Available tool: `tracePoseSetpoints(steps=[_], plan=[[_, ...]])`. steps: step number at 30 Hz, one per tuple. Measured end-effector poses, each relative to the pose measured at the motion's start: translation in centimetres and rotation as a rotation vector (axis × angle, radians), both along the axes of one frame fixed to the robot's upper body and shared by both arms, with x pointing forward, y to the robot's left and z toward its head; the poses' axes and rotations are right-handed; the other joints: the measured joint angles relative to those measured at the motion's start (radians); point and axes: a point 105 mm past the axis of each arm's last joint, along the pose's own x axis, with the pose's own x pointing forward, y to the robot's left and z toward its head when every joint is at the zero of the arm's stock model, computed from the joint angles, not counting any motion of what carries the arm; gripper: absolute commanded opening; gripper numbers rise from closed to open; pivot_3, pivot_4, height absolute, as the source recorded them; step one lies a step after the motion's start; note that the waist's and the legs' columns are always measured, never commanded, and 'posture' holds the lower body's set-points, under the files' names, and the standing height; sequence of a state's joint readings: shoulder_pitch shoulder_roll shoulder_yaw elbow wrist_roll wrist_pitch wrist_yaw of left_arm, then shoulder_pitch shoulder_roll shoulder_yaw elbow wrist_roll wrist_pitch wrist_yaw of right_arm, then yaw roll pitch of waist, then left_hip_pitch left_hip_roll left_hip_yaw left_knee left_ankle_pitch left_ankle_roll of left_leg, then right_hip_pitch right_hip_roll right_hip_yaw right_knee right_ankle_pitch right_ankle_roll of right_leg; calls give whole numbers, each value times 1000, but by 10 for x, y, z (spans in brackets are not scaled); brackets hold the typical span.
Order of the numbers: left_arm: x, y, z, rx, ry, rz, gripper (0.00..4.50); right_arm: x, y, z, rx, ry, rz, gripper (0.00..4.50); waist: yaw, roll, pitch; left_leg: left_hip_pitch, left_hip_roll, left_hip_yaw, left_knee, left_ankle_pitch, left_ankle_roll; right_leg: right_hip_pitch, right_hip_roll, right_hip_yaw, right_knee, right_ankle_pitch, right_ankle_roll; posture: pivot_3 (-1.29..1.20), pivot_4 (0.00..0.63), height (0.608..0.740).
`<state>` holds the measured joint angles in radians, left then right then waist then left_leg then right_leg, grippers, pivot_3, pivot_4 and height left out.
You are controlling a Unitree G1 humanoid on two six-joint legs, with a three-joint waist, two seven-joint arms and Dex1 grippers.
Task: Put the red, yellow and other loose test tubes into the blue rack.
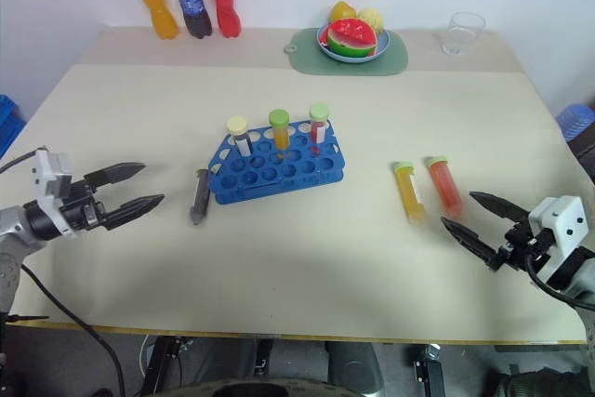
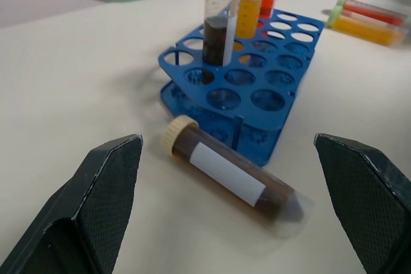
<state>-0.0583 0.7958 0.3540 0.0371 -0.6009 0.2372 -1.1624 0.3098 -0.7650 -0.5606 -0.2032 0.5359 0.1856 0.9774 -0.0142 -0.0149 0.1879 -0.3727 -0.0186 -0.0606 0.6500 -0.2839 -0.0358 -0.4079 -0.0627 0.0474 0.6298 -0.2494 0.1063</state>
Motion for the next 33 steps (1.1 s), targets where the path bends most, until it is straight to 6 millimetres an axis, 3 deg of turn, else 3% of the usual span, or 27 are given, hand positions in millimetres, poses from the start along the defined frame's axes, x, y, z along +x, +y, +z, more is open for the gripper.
tracePoseSetpoints(steps=[14,19,24,33], plan=[[3,-12,10,-39,-28,-65,4407,10,-2,7,12,-19,-40,3701,-1,0,0,0,0,0,0,0,0,0,0,0,0,0,0,0,150,740],[5,-30,22,-46,-73,-164,4407,35,0,29,-21,6,-106,3701,-4,0,0,0,0,0,1,0,0,0,0,1,0,0,0,0,150,740],[3,-53,15,-43,-65,-252,4407,69,3,50,-28,121,-194,3701,-3,0,0,-1,0,0,0,0,0,-2,0,1,0,2,2,0,150,740],[2,-67,14,-45,-74,-297,4407,111,-13,32,-80,491,-387,3701,-1,1,0,-3,-1,1,0,-1,1,-4,-1,1,0,2,2,0,150,740]])
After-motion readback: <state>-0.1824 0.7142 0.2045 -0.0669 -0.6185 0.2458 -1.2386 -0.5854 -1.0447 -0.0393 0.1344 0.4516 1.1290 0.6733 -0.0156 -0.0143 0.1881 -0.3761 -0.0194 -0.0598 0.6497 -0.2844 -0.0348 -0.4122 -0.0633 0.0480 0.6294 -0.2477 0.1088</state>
